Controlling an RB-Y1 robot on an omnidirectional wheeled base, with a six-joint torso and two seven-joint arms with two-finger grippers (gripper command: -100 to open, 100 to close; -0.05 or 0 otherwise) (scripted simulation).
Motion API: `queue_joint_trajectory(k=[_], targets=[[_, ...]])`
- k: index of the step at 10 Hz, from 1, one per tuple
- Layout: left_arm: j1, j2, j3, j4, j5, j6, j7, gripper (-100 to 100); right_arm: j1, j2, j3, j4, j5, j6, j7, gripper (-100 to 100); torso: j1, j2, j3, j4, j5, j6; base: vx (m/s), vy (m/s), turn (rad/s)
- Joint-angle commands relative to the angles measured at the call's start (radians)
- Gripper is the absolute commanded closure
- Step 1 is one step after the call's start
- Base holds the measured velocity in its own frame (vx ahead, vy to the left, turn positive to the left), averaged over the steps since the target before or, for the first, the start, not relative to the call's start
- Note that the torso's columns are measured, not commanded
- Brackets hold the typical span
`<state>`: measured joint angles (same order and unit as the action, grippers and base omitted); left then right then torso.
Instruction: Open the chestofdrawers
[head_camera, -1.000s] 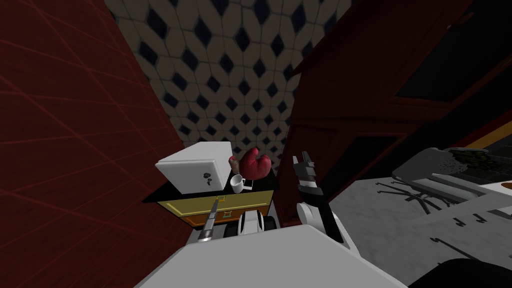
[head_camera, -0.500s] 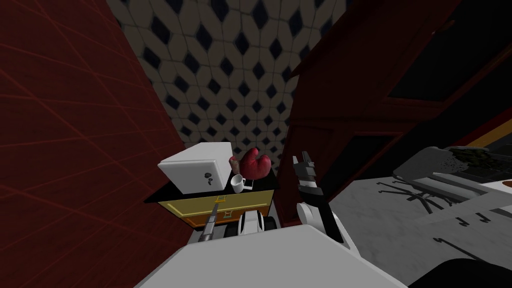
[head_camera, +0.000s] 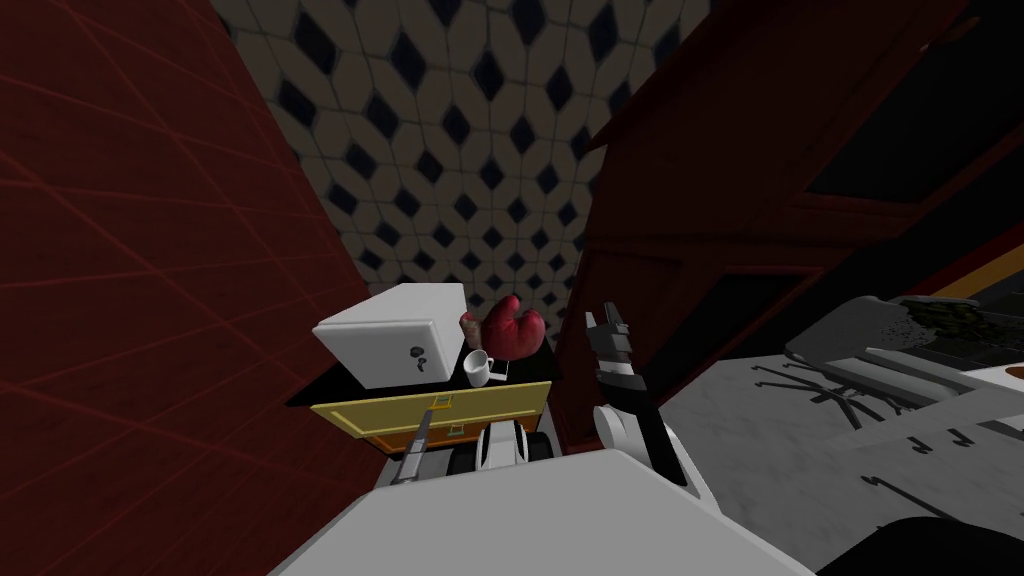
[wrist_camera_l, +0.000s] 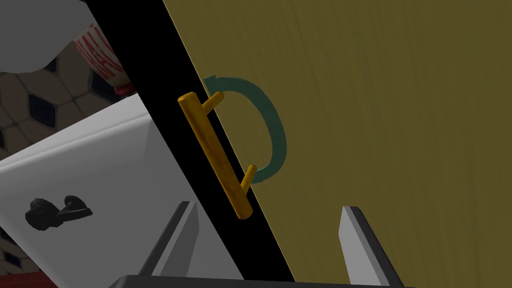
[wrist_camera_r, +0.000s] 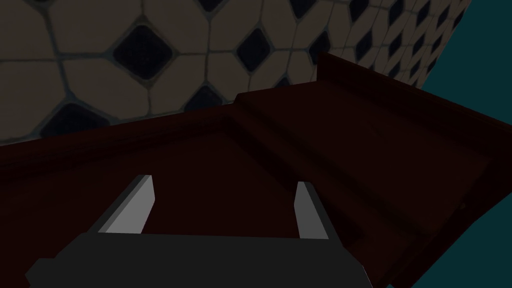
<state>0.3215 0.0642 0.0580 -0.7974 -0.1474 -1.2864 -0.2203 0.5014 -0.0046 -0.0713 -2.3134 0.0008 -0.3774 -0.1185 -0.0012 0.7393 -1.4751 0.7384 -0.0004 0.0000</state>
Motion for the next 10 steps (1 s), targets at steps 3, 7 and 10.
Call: queue_joint_trajectory(k=[3, 7, 10], targets=[[-0.003, 0.065, 0.000, -0.035, 0.000, 0.033, 0.006, -100, 0.000, 0.000, 0.000, 0.000, 0.000, 0.000, 0.000, 0, 0.001, -0.001, -0.001, 0.000, 0.000, 0.000, -0.021, -0.031, 0.001], [-0.019, 0.055, 0.001, -0.092, 0.003, 0.103, 0.020, -100, 0.000, 0.000, 0.000, 0.000, 0.000, 0.000, 0.000, 0, 0.001, -0.001, -0.001, 0.000, 0.000, 0.000, -0.043, -0.059, 0.004], [-0.033, 0.025, 0.001, -0.133, 0.006, 0.164, 0.032, -100, 0.000, 0.000, 0.000, 0.000, 0.000, 0.000, 0.000, 0, 0.001, -0.001, -0.001, 0.000, 0.000, 0.000, -0.049, -0.069, 0.004]])
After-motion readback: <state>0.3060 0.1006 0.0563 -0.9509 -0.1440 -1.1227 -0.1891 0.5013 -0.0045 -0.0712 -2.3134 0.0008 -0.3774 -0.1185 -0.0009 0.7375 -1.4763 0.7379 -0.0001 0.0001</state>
